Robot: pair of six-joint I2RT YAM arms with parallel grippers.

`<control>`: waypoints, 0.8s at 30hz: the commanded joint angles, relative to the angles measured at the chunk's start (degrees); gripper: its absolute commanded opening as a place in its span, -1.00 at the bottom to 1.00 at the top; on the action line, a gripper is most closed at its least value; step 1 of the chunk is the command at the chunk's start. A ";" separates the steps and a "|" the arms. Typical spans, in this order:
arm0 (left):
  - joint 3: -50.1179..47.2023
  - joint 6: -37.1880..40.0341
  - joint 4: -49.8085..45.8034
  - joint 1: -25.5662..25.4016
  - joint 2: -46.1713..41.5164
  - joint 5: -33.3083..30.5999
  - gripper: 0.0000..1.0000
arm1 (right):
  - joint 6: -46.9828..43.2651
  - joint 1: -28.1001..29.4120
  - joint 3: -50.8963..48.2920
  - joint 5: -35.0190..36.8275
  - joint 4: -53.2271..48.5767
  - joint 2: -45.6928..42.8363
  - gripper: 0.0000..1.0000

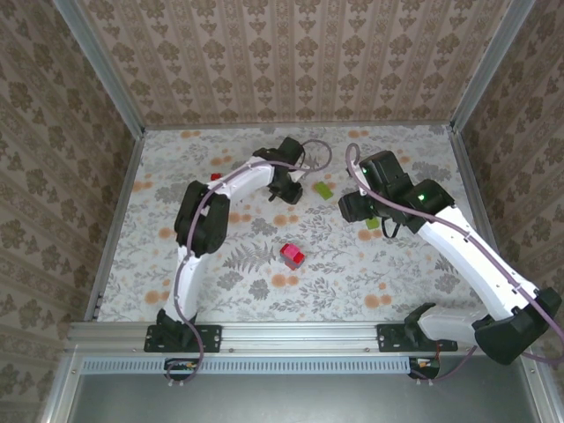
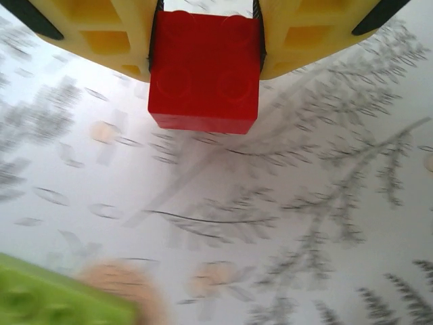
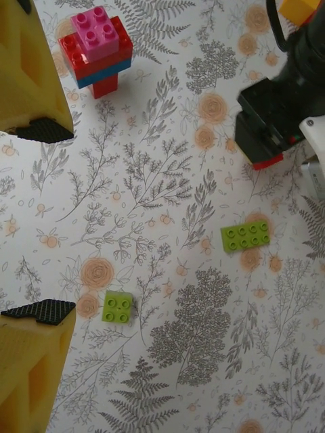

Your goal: Assemble a carrot with lego

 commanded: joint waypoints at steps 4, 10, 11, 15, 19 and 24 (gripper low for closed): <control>-0.93 -1.28 1.53 -7.36 -4.66 3.37 -0.37 | 1.90 -0.97 -0.78 5.56 -0.44 0.75 0.31; 0.87 -2.03 1.51 -12.83 -1.19 4.47 -0.36 | 4.41 -4.87 -2.58 12.45 -0.52 -4.87 0.31; 1.10 -2.12 1.29 -13.18 -0.54 4.60 -0.36 | 4.67 -5.54 -2.80 12.49 -0.50 -6.03 0.31; 1.17 -2.76 1.72 -14.48 1.01 5.56 -0.37 | 5.07 -7.80 -3.19 12.32 -1.60 -9.60 0.32; 0.74 -3.19 2.53 -15.41 1.39 6.03 -0.28 | 5.21 -8.67 -3.59 11.43 -2.31 -10.12 0.32; 0.71 -3.47 2.66 -15.48 1.70 5.97 -0.02 | 5.44 -9.01 -4.57 10.04 -2.04 -10.38 0.33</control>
